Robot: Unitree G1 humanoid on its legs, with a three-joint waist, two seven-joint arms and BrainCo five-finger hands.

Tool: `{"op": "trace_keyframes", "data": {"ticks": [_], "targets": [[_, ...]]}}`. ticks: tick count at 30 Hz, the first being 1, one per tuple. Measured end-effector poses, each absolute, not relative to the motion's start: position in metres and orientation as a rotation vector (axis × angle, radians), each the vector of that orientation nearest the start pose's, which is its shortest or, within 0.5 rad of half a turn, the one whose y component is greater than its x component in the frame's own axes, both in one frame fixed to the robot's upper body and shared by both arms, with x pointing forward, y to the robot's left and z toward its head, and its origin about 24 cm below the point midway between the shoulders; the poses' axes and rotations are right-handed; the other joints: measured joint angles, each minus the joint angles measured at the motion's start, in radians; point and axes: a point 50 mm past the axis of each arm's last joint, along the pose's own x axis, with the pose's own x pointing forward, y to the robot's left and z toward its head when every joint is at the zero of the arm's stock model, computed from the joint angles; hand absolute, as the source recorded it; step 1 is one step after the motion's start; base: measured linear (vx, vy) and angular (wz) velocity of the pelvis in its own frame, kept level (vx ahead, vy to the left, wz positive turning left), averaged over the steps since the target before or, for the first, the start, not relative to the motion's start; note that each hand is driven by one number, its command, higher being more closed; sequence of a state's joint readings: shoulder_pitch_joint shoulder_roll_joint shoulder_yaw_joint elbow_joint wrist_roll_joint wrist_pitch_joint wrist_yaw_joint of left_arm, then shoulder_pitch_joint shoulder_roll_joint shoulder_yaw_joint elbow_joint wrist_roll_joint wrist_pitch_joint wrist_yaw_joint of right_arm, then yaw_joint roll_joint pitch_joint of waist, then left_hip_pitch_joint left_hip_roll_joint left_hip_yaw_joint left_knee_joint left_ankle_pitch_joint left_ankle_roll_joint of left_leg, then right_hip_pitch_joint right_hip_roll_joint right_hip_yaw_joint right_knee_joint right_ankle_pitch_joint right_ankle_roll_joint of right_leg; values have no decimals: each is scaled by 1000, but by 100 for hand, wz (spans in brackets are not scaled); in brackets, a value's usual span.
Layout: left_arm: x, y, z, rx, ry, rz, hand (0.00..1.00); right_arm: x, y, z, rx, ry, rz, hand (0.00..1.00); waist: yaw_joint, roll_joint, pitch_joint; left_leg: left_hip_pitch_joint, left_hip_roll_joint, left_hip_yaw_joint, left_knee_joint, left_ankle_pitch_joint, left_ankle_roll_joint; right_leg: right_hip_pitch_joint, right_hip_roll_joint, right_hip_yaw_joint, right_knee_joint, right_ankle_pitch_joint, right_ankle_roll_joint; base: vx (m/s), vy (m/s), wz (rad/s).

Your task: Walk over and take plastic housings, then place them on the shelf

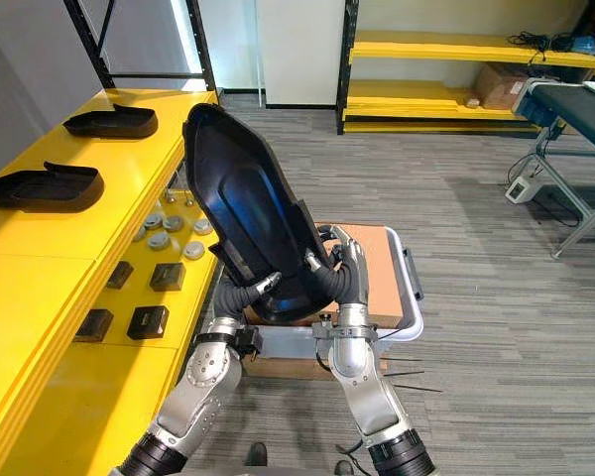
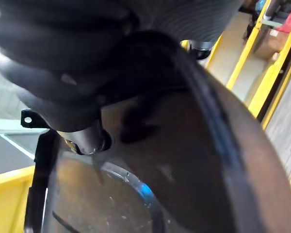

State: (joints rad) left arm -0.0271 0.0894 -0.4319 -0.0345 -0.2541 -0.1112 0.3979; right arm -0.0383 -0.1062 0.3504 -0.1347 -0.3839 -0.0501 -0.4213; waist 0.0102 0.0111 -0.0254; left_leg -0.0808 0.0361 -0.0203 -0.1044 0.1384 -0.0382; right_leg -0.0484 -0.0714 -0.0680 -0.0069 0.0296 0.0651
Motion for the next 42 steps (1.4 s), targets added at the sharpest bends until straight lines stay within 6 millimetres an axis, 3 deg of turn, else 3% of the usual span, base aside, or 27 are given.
{"op": "trace_keyframes", "data": {"ticks": [9,14,16,19,20,21,23,26,31,32,35,38,42], "targets": [[245,99,62,-51,-131,25,100,243,-103,91,-315,-359,90,0,6,-7,-7,6,0,-4,0,-1,-1,13,1,-1,-3,0,0,-7,-3,3],[246,114,66,39,-169,78,100,234,-122,140,-174,-583,57,0,5,-7,-7,6,1,-3,0,-1,-1,17,1,2,-1,0,0,0,0,0],[241,127,59,60,-142,140,100,232,-145,156,-100,-659,-27,0,4,-7,-8,7,1,-1,0,-1,0,16,1,4,1,0,0,0,0,0],[234,140,51,75,-105,207,100,231,-179,161,-12,-679,-179,0,4,-7,-8,7,1,0,0,-1,0,13,1,6,1,0,0,0,0,0],[232,144,51,75,-100,223,100,230,-186,161,14,-679,-213,0,3,-7,-8,7,1,1,0,-1,0,11,1,5,1,0,0,0,0,0],[228,149,53,74,-106,252,100,224,-207,155,89,-674,-315,0,3,-7,-8,7,0,1,0,-3,2,11,1,5,1,-1,1,0,0,0],[224,153,55,73,-113,272,100,220,-221,145,126,-648,-383,0,1,-7,-8,7,0,1,0,-4,3,11,0,4,1,-2,2,0,0,0],[217,164,59,59,-128,334,100,208,-256,92,133,-426,-594,0,0,-6,-9,8,0,1,0,-6,5,10,0,7,1,-2,2,0,0,-2],[205,177,58,60,-124,397,100,168,-285,-19,119,116,-790,0,-3,15,-21,7,-1,3,0,-11,4,10,-1,10,-7,-2,3,0,0,0],[203,178,59,59,-129,398,100,152,-285,-46,120,260,-807,0,0,18,-23,6,1,3,0,-16,5,11,-1,10,-10,-2,3,0,0,0],[199,177,64,55,-162,379,100,107,-272,-100,165,578,-795,0,3,20,-23,6,5,-2,0,-15,0,26,-1,5,-15,-1,2,0,0,4],[199,173,65,52,-172,335,100,75,-253,-130,179,793,-730,0,3,18,-22,8,8,-4,0,-16,-1,29,1,0,-13,2,8,0,0,4],[197,167,69,25,-187,286,100,47,-229,-152,190,989,-637,0,4,9,-2,20,8,-19,1,-21,0,60,2,-21,-12,-7,7,-23,-14,14]]}}
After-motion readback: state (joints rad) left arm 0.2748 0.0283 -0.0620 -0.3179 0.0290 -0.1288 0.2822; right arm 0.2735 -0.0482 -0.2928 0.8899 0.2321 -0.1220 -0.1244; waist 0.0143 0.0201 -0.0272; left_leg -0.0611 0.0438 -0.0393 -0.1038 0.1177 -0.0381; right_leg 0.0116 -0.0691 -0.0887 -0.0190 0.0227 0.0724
